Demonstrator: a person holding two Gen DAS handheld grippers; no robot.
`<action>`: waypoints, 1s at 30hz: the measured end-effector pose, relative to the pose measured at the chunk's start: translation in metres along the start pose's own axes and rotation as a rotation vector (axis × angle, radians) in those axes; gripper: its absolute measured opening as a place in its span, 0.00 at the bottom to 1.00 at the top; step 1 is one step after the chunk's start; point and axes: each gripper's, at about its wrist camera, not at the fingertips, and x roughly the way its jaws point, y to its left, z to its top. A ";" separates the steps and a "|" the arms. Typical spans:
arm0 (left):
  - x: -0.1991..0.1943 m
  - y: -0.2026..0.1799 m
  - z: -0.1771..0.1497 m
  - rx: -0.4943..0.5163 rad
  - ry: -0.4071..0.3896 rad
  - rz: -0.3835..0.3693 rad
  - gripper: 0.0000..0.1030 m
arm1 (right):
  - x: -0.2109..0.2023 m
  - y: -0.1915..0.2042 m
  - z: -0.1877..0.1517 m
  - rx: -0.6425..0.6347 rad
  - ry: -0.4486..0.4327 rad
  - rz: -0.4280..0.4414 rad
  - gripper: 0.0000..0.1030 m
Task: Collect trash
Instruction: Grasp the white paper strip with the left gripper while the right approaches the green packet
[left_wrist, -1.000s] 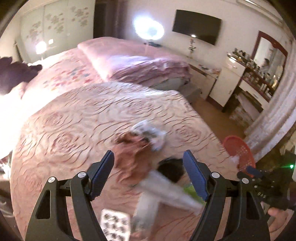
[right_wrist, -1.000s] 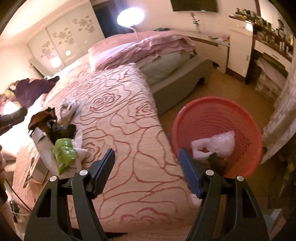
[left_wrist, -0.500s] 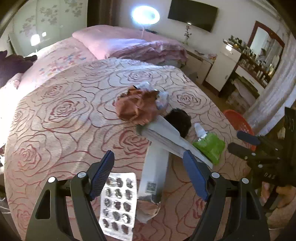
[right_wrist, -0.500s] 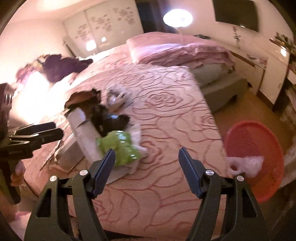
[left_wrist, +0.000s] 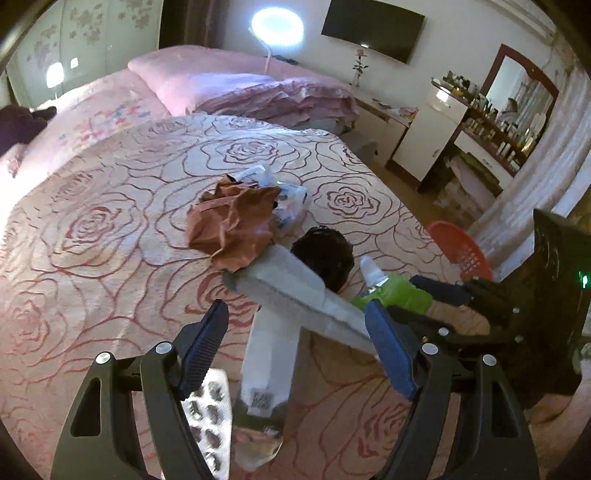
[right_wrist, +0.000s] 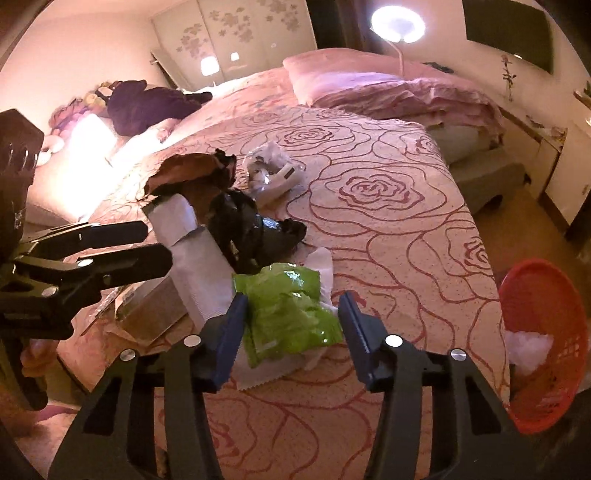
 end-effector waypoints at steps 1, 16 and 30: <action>0.002 0.001 0.001 -0.010 0.005 -0.011 0.71 | 0.000 -0.001 0.000 0.003 0.000 0.005 0.46; 0.025 -0.016 0.006 -0.010 0.043 -0.068 0.38 | 0.002 -0.004 -0.001 -0.025 -0.012 -0.029 0.40; -0.011 -0.014 0.007 -0.015 -0.034 -0.075 0.24 | -0.027 -0.028 0.005 0.064 -0.080 -0.041 0.32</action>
